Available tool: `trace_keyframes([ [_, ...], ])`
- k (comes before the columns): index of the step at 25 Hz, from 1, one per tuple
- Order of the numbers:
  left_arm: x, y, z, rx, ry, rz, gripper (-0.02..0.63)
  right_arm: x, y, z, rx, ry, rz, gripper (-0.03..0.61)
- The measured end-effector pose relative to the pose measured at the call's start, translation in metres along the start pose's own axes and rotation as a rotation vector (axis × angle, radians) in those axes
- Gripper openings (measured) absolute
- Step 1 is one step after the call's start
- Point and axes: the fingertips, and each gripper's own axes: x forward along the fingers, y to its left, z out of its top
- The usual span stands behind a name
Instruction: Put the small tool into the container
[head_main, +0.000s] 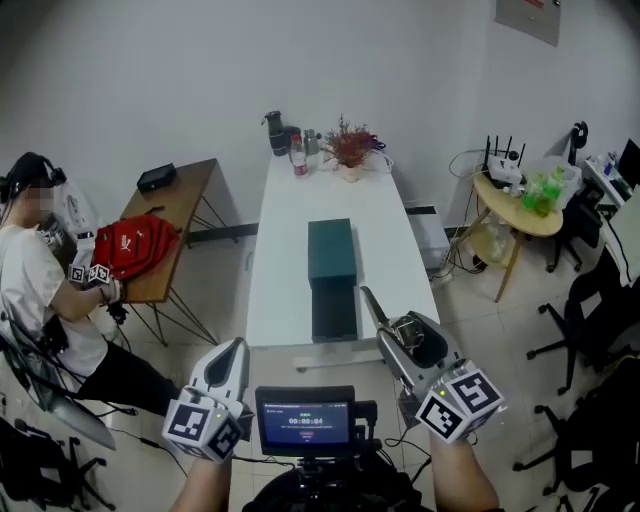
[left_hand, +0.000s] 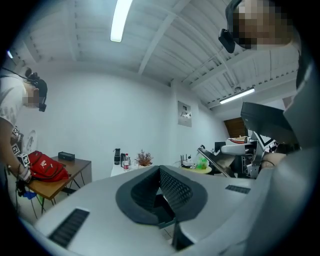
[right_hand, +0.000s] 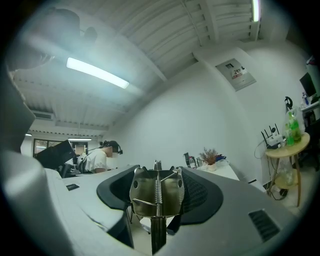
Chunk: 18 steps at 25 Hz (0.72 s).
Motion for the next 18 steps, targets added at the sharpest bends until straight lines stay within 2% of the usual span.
trace_keyframes([
  [5, 0.060, 0.023, -0.004, 0.001, 0.018, -0.018, 0.008, 0.050, -0.035, -0.007, 0.023, 0.020, -0.016, 0.258],
  [10, 0.092, 0.050, -0.008, -0.002, 0.030, -0.035, 0.008, 0.086, -0.045, -0.017, 0.042, 0.057, -0.054, 0.258],
  [18, 0.144, 0.107, 0.000, -0.034, 0.044, -0.118, 0.008, 0.151, -0.054, -0.043, 0.091, 0.093, -0.207, 0.258],
])
